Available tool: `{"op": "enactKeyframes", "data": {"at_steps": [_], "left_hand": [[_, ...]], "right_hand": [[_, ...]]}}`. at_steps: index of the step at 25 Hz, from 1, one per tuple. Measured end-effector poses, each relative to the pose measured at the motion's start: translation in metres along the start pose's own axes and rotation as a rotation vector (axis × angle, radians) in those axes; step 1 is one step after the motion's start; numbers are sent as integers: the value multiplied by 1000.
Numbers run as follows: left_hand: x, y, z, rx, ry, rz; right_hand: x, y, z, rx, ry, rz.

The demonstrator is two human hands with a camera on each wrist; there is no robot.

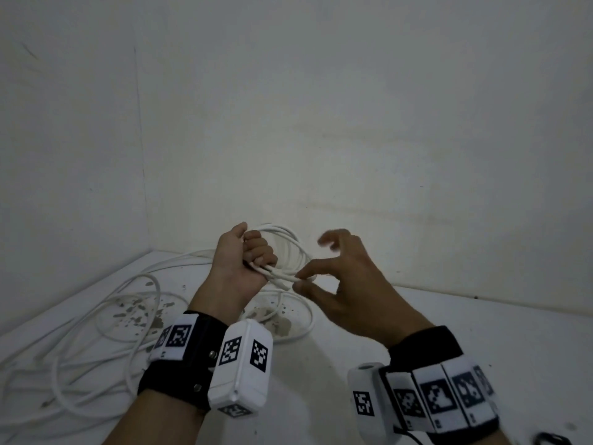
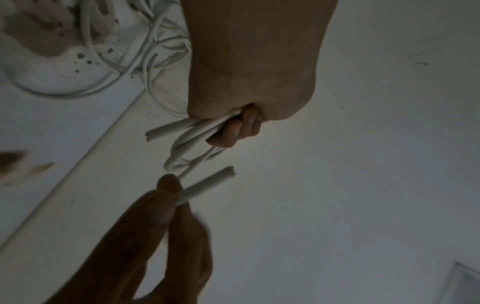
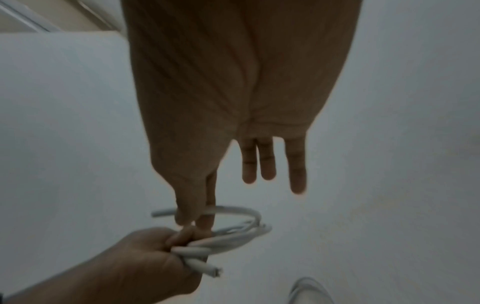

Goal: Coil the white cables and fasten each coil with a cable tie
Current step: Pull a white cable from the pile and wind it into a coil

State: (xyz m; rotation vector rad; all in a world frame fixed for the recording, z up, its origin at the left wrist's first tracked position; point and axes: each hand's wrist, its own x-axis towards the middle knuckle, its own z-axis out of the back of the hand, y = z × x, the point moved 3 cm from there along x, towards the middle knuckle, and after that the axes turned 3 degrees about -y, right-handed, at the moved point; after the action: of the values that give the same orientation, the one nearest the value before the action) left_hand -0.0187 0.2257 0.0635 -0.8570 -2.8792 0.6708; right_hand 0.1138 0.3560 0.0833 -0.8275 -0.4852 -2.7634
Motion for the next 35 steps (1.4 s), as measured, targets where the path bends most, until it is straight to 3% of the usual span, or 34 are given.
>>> {"op": "enactKeyframes", "data": {"at_steps": [6, 15, 19, 23, 25, 29, 32, 34, 35], "left_hand": [[-1, 12, -11, -92, 4, -11], [-3, 22, -17, -159, 48, -88], [-6, 30, -20, -127, 81, -100], [-9, 37, -23, 101, 109, -64], [-11, 38, -19, 336, 97, -7], [-19, 33, -6, 1045, -13, 64], [-19, 22, 3, 1699, -110, -112], [-16, 23, 2, 1709, -93, -224], [-14, 29, 1, 1556, -20, -156]], "right_hand": [[5, -2, -27, 84, -255, 67], [-1, -3, -53, -3, -51, 32], [-2, -10, -44, -88, -150, 54], [-4, -19, -26, -56, -210, 60], [-6, -21, -18, -50, -245, 82], [-4, -32, -8, 137, -146, -62], [-6, -42, 0, 217, -26, -194], [-11, -47, 5, 234, 88, -225], [-12, -48, 5, 233, 151, -232]]}}
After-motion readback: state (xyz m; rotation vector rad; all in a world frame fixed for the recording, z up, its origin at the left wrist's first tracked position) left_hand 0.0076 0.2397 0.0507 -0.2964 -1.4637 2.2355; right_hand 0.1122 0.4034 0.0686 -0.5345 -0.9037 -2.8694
